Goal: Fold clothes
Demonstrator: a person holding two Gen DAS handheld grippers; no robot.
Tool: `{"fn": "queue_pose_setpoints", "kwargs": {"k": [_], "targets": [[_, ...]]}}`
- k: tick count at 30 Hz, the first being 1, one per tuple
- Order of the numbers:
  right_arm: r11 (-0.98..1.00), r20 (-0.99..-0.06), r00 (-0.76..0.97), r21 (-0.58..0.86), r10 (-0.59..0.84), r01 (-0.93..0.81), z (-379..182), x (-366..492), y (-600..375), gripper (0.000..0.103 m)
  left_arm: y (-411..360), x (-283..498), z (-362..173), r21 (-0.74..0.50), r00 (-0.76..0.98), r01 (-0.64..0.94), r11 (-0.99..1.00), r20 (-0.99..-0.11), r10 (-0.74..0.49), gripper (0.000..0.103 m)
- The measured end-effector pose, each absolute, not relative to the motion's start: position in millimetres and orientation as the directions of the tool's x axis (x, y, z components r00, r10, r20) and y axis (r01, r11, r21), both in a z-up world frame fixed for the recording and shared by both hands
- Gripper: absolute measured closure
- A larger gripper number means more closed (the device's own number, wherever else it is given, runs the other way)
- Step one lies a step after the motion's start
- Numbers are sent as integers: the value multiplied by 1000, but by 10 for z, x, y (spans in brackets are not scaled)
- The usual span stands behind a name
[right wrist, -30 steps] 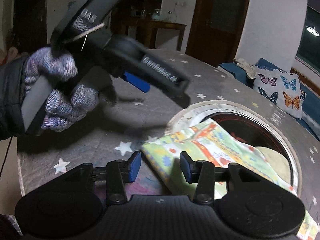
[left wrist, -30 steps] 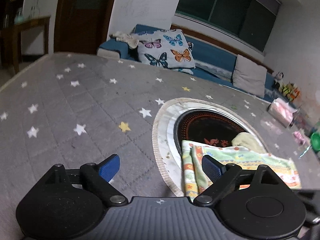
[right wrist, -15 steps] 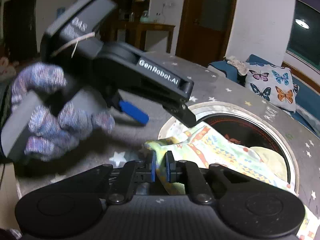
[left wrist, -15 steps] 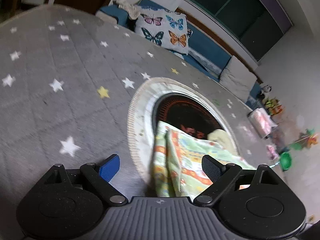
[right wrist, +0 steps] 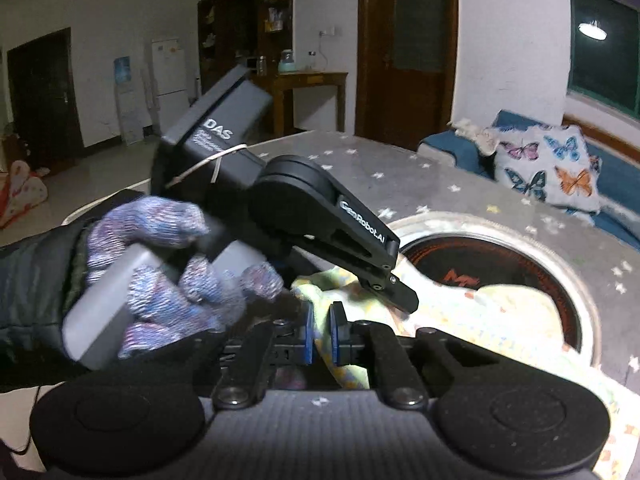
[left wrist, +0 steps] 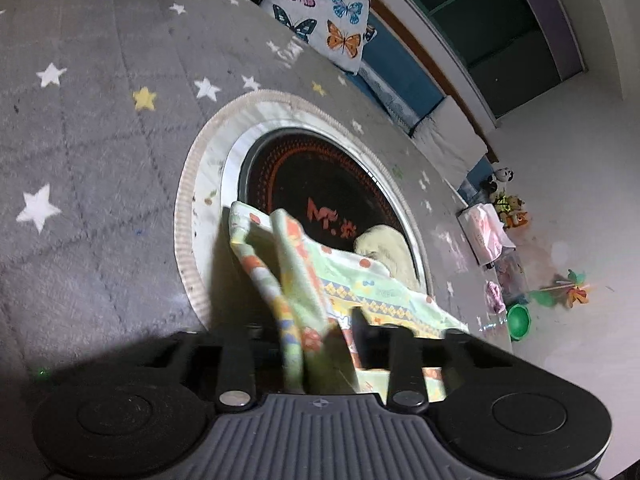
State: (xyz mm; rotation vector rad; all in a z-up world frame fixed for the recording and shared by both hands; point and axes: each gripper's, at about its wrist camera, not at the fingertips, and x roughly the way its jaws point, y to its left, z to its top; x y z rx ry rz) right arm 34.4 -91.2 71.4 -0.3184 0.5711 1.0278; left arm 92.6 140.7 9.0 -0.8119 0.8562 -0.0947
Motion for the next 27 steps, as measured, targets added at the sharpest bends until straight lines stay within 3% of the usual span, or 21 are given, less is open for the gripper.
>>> {"fn": "queue_pose_setpoints", "kwargs": {"k": [3, 8, 18, 20, 26, 27], "targets": [[514, -573, 396, 53, 718, -856, 740, 410, -1074, 93, 1401, 926, 68, -649, 668, -238, 723, -649, -364, 89], [602, -572, 449, 100, 687, -792, 740, 627, -1437, 93, 1393, 928, 49, -639, 670, -233, 733, -652, -355, 89], [832, -663, 589, 95, 463, -547, 369, 1368, -2152, 92, 1384, 939, 38, -628, 668, -242, 740, -661, -342, 89], [847, -663, 600, 97, 447, -523, 340, 1412, -2265, 80, 1380, 943, 42, -624, 668, -242, 743, -663, -339, 89], [889, -662, 651, 50, 370, -455, 360, 1438, -2481, 84, 1366, 950, 39, -610, 667, -239, 755, -669, -329, 89], [895, -660, 661, 41, 358, -444, 366, 1445, -2495, 80, 1366, 949, 39, -609, 667, -239, 756, -669, -328, 89]]}}
